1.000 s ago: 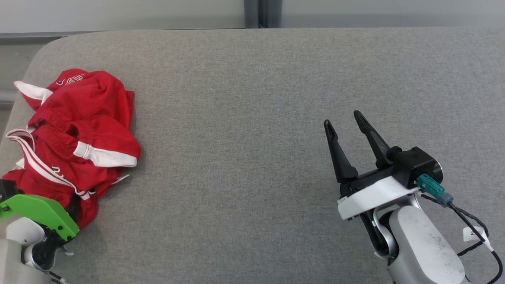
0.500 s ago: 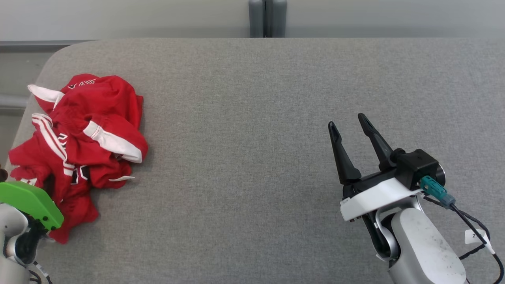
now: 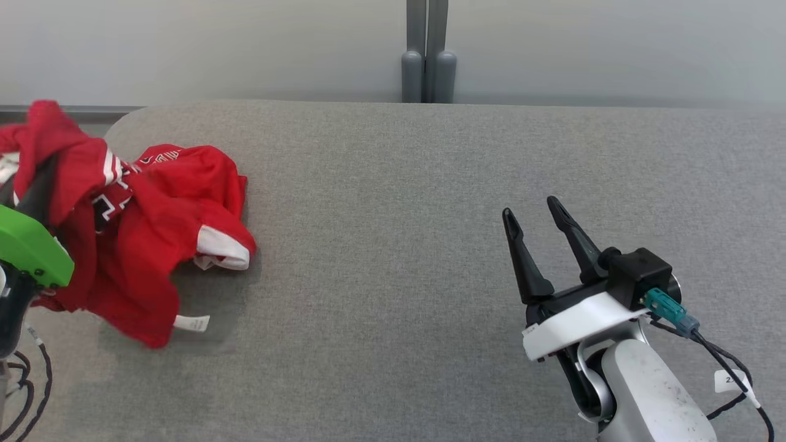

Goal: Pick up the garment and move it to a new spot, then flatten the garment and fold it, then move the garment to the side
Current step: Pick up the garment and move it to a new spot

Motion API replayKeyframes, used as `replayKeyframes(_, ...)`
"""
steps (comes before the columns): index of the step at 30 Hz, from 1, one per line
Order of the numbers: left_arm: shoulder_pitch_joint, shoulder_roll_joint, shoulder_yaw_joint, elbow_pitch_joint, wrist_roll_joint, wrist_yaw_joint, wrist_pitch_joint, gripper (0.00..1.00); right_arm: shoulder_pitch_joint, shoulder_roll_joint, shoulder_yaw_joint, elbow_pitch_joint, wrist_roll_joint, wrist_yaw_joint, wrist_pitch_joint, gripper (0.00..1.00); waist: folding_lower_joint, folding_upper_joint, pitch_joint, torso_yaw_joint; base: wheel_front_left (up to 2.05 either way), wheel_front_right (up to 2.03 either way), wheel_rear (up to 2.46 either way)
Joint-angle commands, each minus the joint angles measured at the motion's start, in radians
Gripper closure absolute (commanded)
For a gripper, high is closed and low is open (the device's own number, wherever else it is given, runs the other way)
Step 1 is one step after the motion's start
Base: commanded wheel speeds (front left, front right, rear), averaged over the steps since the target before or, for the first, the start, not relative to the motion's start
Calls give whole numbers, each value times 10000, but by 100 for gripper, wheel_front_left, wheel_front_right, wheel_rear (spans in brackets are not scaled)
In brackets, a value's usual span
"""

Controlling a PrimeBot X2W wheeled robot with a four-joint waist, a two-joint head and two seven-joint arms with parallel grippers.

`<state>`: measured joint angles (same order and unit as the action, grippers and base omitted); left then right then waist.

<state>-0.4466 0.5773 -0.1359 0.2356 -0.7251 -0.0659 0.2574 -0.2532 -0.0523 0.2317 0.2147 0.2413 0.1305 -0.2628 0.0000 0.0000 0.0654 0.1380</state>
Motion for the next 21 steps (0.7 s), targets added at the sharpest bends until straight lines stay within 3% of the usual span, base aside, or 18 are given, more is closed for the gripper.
replayKeyframes(1, 29, 108, 45, -513, 112, 138, 65, 100, 130, -28, -37, -20, 30, 4, -30, 0, 0, 0, -117, -197, 0, 0, 0)
replayKeyframes(5, 49, 292, 128, -2128, 113, 413, 407, 100, 209, -1, -91, -23, 17, 4, -30, 0, 0, 0, -191, -535, 0, 0, 0)
replayKeyframes(10, -107, 37, 23, -3900, -85, 677, 688, 100, 164, 9, -128, -27, 34, 4, -30, 0, 0, 0, -223, -1121, 0, 0, 0)
replayKeyframes(15, -337, -417, -399, -4852, 8, 830, 674, 100, 46, 9, -237, -81, -15, 4, -31, 0, 0, 0, -122, -1735, 0, 0, 0)
replayKeyframes(21, -401, -1348, -1178, -5042, -244, 746, 526, 100, -111, 9, -484, -199, -101, 4, -30, 0, 0, 0, 126, -2627, 0, 0, 0)
